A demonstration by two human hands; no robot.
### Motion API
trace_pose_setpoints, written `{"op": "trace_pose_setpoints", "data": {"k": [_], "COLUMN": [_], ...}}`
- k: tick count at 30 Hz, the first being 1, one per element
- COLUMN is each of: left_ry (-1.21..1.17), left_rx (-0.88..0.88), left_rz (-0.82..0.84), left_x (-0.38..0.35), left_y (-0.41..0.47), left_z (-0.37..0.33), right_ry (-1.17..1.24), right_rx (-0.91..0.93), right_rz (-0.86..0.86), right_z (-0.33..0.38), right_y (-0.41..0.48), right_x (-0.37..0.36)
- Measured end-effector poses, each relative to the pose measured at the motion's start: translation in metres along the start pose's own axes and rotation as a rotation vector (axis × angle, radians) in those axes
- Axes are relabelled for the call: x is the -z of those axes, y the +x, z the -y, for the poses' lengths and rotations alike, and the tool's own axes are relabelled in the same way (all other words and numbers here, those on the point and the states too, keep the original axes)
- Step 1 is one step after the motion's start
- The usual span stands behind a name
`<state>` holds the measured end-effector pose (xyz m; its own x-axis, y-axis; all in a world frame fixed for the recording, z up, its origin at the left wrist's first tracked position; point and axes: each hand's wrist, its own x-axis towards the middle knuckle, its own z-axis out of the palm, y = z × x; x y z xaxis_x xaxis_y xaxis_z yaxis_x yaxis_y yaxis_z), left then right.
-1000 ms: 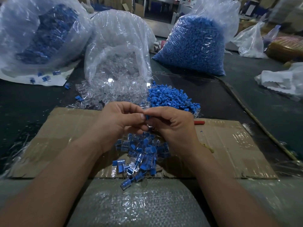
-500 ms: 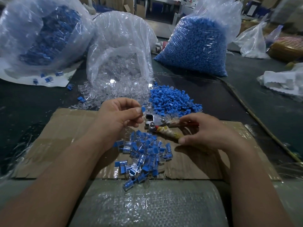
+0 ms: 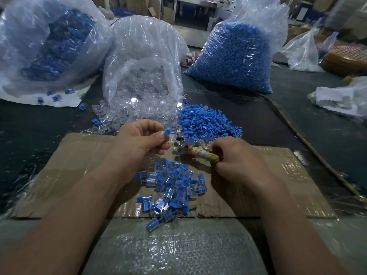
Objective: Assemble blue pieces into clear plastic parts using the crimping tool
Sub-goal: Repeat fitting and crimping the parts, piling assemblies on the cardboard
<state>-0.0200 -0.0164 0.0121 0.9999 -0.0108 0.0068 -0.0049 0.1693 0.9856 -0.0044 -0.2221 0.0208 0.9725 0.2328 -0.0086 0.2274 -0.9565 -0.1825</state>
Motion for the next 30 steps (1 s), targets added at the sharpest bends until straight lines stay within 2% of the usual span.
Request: {"op": "trace_pose_setpoints", "data": {"k": [7,15,30], "left_ry": [0.060,0.160,0.259], "left_rx": [-0.073,-0.169,-0.233], "left_rz": [-0.049,-0.096,-0.110], "left_x": [-0.002,-0.002,-0.006], "left_y": [-0.001,-0.003,-0.003], "left_z": [-0.001,-0.001,0.000], "right_ry": [0.304,0.293,0.275], "right_rx": [0.073,0.133,0.161], "right_rz": [-0.199,-0.112,-0.038], "right_z": [0.004,0.010,0.009], "right_y": [-0.002,-0.003,-0.001], "right_x": [0.002,-0.002,-0.005]}}
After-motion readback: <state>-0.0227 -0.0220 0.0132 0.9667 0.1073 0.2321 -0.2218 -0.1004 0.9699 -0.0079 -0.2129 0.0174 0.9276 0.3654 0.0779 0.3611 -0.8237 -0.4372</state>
